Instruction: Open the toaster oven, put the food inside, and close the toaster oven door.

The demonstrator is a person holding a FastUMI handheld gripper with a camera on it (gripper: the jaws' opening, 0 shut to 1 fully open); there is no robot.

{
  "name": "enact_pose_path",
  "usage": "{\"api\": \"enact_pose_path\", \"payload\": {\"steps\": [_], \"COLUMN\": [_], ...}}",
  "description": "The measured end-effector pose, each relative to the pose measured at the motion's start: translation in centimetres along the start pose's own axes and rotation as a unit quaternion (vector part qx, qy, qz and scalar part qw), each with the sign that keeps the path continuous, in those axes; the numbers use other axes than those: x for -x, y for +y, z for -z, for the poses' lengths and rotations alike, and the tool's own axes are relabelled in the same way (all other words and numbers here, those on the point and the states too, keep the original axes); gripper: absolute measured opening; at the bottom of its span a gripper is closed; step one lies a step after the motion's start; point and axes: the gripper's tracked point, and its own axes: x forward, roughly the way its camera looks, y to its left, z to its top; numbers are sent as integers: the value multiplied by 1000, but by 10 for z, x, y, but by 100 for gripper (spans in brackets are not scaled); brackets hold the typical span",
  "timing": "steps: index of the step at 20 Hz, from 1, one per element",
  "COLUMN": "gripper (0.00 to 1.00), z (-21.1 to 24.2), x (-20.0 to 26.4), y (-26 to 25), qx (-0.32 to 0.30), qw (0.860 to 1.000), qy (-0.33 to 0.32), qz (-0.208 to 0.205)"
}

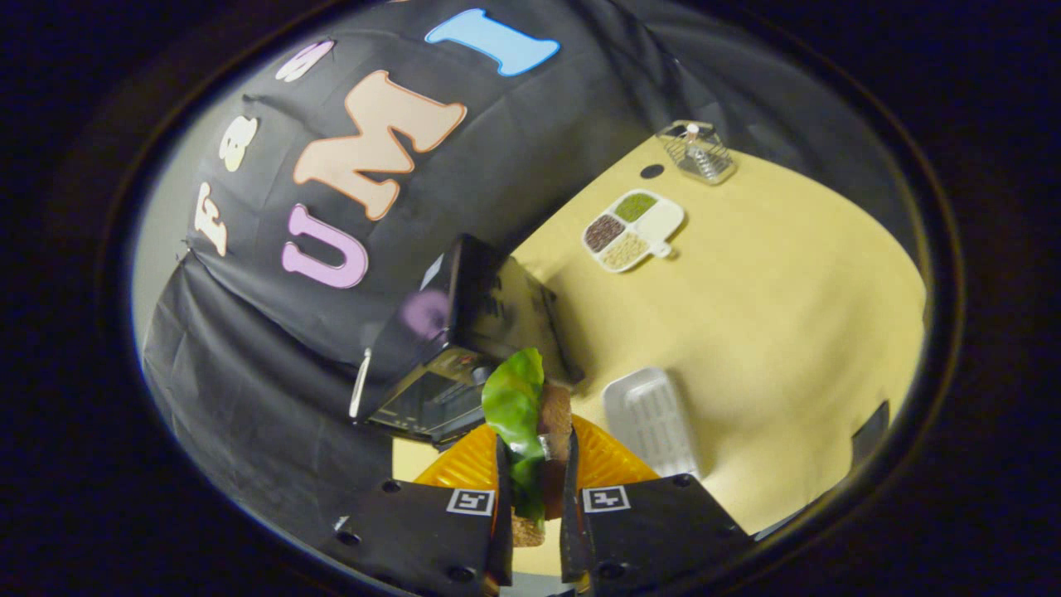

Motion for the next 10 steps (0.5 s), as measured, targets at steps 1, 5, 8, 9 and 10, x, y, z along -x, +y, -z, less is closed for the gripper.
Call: {"api": "enact_pose_path", "payload": {"steps": [1, 5, 8, 9, 10], "gripper": [24, 24, 24, 24, 24], "z": [8, 38, 58, 64, 70], "x": [-4, -25, -47, -55, -63], "y": [9, 39, 60, 67, 74], "qx": [-9, -29, -57, -68, -80], "qw": [1000, 999, 997, 996, 995], "qy": [7, 21, 29, 29, 29], "qz": [-7, -31, -47, -51, -56]}}
